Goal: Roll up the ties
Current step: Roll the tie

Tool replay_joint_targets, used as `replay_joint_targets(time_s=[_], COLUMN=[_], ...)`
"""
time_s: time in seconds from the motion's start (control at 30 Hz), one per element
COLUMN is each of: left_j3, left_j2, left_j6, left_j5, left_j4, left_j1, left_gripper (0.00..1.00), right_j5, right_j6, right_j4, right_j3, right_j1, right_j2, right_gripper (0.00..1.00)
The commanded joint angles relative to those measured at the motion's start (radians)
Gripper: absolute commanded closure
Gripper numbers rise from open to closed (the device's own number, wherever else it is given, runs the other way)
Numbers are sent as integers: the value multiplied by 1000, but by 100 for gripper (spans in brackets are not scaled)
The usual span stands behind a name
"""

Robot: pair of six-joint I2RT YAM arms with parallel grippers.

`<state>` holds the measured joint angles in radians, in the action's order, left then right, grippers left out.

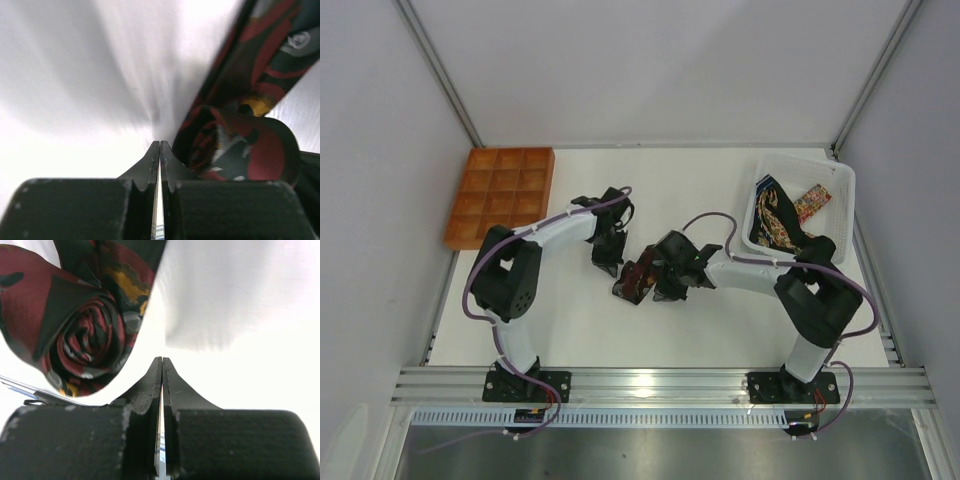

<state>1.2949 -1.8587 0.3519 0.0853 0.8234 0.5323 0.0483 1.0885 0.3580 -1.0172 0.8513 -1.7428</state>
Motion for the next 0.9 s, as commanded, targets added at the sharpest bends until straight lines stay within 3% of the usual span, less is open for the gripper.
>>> replay_joint_targets(time_s=[0.0, 0.27, 0.53, 0.7, 0.87], left_j3=[41, 75, 184, 170, 214], left_j2=[42, -10, -129, -114, -73], left_j6=[-21, 36, 44, 26, 6], left_j5=[-47, -4, 180, 159, 13], left_j4=[34, -26, -61, -41, 19], left_j1=[-28, -45, 23, 28, -17], left_gripper=[94, 92, 95, 96, 95], right_j5=[-47, -13, 61, 35, -24], right_j6=[-70, -58, -39, -71, -189], right_j4=[-2, -34, -91, -21, 42], right_j3=[28, -17, -113, -104, 18], right_j1=[-8, 9, 19, -18, -135], right_j2=[87, 14, -103, -34, 113], right_gripper=[100, 100, 100, 100, 100])
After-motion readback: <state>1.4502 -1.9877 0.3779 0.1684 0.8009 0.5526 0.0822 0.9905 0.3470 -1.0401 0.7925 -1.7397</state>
